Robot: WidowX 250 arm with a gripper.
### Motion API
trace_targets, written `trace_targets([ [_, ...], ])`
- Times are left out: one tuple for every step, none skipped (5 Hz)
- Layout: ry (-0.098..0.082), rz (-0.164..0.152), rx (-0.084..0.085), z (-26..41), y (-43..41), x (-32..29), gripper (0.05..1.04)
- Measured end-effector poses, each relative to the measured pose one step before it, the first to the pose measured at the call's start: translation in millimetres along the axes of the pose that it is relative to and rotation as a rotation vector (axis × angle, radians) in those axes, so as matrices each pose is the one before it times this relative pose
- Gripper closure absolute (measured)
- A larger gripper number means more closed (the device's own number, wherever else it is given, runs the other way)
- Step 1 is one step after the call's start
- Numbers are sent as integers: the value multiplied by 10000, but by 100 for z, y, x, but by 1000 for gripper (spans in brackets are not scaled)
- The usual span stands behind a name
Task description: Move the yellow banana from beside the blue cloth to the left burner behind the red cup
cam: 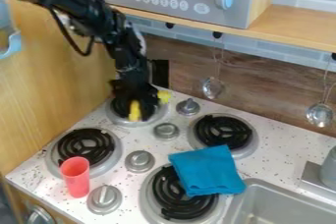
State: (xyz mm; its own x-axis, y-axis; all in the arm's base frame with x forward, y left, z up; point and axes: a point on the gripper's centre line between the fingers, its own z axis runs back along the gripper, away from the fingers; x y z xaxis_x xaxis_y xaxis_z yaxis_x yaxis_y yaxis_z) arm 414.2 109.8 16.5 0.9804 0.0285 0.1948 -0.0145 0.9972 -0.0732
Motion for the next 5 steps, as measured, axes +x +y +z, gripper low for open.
trace_targets([
  [-480, 954, 525, 1580, 3448, 827, 491],
  [187, 942, 479, -626, 3812, -43, 491],
  [634, 508, 698, -2033, 3566, -1609, 491],
  [433, -302, 513, -1350, 680, -1583, 491],
  [364, -368, 36, -1453, -346, -1824, 497],
])
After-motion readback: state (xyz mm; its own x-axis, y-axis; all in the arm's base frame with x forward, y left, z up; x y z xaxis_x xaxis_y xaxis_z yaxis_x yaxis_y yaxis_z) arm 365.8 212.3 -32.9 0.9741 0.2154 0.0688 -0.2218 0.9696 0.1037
